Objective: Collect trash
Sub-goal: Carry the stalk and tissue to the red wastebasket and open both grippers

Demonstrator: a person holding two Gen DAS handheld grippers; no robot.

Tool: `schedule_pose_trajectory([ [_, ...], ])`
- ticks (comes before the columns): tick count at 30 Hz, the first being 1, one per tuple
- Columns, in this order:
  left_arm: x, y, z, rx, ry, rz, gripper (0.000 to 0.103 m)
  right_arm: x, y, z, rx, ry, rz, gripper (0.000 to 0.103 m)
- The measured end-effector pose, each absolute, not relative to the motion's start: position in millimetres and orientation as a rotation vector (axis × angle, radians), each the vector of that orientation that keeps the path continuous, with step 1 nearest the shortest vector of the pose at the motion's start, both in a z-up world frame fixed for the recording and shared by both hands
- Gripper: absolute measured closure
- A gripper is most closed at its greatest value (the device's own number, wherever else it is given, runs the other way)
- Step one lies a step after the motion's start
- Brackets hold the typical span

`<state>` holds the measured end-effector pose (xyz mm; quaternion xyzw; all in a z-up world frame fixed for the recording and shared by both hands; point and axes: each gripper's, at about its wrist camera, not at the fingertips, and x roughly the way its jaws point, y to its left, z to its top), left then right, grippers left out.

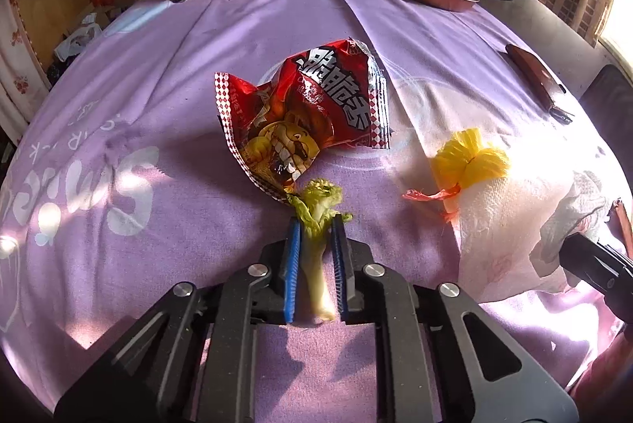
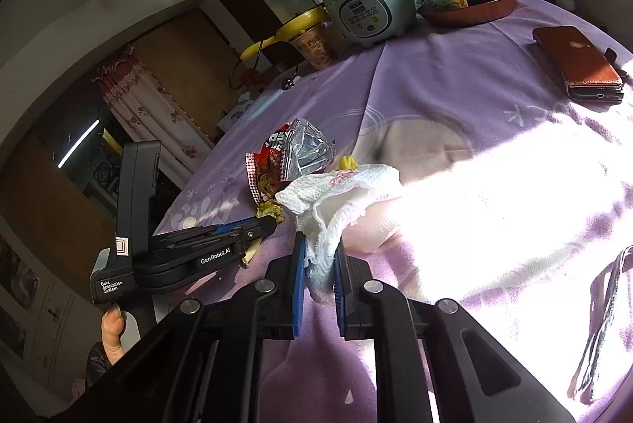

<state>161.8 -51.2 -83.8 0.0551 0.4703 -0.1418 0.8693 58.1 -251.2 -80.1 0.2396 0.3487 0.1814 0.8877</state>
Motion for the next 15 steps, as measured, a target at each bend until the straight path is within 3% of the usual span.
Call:
schedule_pose_trajectory([
  [15,119.3,-7.4,-37.9,0.012,0.865,-0.26,0.091,52.2,-243.3,-62.7,0.476,0.703,0.384,0.089],
])
